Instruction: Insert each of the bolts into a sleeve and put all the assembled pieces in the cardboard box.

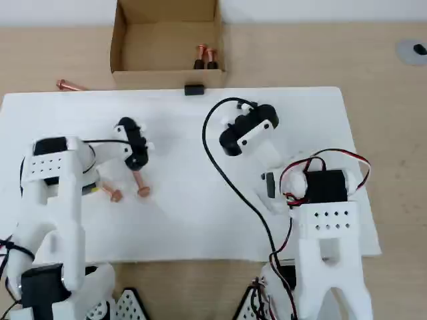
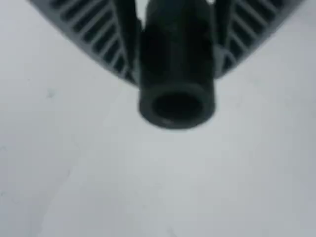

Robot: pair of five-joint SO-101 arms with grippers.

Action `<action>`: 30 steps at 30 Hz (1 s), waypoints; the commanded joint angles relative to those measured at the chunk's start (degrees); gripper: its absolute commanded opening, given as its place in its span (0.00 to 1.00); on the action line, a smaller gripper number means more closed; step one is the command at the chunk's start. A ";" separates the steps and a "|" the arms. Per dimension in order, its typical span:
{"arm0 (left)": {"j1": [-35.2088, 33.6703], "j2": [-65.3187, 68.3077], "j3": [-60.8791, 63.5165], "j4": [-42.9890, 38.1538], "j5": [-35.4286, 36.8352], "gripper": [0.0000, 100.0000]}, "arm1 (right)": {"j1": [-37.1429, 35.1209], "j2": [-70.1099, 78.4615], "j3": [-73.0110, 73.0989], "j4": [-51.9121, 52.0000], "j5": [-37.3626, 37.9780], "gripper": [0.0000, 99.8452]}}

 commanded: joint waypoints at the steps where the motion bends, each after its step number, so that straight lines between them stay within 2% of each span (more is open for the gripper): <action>1: 2.55 -1.89 -6.86 5.27 -12.04 0.09 | -0.84 0.13 0.13 -0.97 0.18 0.04; 6: 3.08 -1.89 -7.47 11.34 -18.29 0.09 | -0.84 0.13 0.13 -0.97 0.18 0.04; 13: 1.85 -1.89 -3.96 11.43 -24.18 0.09 | -0.84 0.13 0.13 -0.97 0.18 0.04; 15: 2.11 -1.80 -3.78 11.16 -25.32 0.06 | -0.84 0.13 0.13 -0.97 0.09 0.04; 21: 3.08 0.31 -3.96 11.08 -25.76 0.06 | -0.84 0.13 0.13 -0.97 0.09 0.04; 30: 3.43 6.99 -4.57 8.09 -25.58 0.11 | -0.84 0.13 0.13 -0.97 0.09 0.04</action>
